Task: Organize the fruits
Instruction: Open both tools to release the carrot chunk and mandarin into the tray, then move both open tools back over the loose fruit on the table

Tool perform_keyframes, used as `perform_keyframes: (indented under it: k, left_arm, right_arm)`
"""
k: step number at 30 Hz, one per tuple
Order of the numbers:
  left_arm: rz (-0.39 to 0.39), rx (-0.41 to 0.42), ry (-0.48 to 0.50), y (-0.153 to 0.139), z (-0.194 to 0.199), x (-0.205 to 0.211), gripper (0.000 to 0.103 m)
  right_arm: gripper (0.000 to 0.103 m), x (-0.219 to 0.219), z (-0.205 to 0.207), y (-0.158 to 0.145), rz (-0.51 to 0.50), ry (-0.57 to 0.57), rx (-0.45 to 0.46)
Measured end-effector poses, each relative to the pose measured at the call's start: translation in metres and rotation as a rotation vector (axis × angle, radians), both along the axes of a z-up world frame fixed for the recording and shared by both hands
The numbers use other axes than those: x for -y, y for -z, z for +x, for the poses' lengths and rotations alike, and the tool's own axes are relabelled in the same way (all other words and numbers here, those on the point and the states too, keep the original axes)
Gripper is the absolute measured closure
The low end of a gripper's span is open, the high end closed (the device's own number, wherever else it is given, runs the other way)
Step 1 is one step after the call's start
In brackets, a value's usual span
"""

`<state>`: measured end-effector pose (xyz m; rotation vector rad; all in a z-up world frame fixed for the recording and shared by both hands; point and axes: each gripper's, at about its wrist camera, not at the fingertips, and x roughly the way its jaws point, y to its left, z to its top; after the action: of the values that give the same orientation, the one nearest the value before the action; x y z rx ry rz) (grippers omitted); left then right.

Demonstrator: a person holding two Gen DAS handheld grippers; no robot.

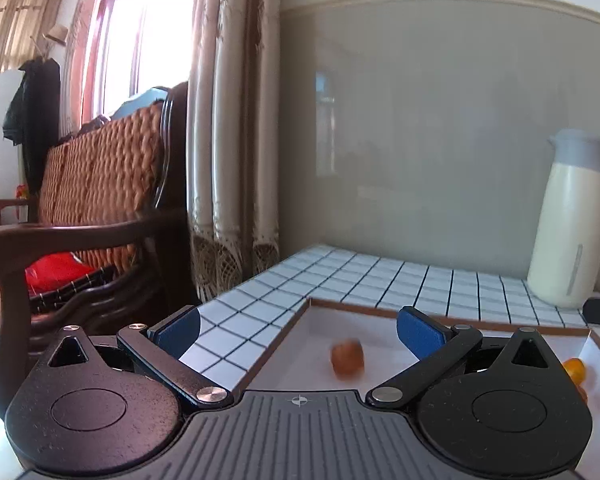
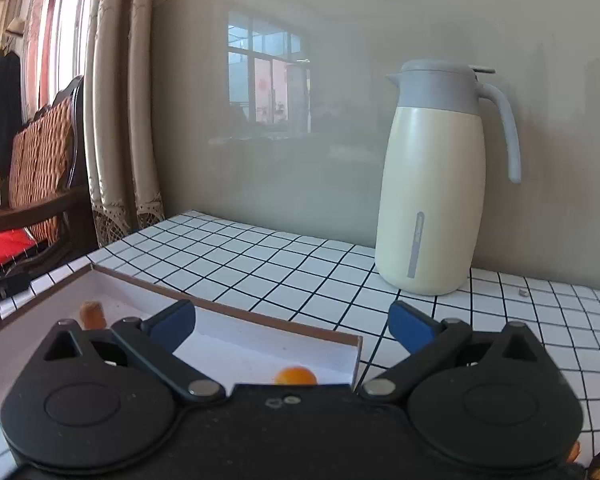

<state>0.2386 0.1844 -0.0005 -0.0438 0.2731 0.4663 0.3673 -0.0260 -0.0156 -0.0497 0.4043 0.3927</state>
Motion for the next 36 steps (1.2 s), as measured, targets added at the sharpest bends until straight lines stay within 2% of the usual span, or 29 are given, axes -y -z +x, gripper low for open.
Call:
perform_keyframes:
  k: [10,15,22,25,27,32,36]
  left_arm:
    - [0.006,0.000,0.011,0.001,-0.005,0.004,0.000]
    - [-0.033,0.010,0.037,-0.002,-0.013,0.006,0.000]
    - [-0.060,0.023,0.082,-0.008,-0.037,0.025,0.000]
    - [-0.080,0.041,0.110,-0.010,-0.051,0.038,0.000]
    - [-0.069,0.047,0.136,-0.012,-0.065,0.050,0.000]
    - [-0.026,0.071,0.192,-0.016,-0.094,0.073,0.000]
    - [-0.057,0.087,0.208,-0.018,-0.104,0.080,0.000]
  right_arm:
    - [0.006,-0.003,-0.002,-0.001,-0.009,-0.020,-0.011]
    - [0.006,0.000,-0.016,-0.005,-0.006,-0.014,0.031]
    - [0.006,0.022,-0.052,-0.019,0.023,0.009,0.111]
    - [0.006,0.036,-0.074,-0.018,0.001,0.026,0.148]
    - [0.006,0.045,-0.087,-0.017,-0.027,0.046,0.155]
    - [0.006,0.075,-0.116,-0.022,-0.027,0.087,0.167]
    - [0.006,0.097,-0.134,-0.022,-0.049,0.136,0.178]
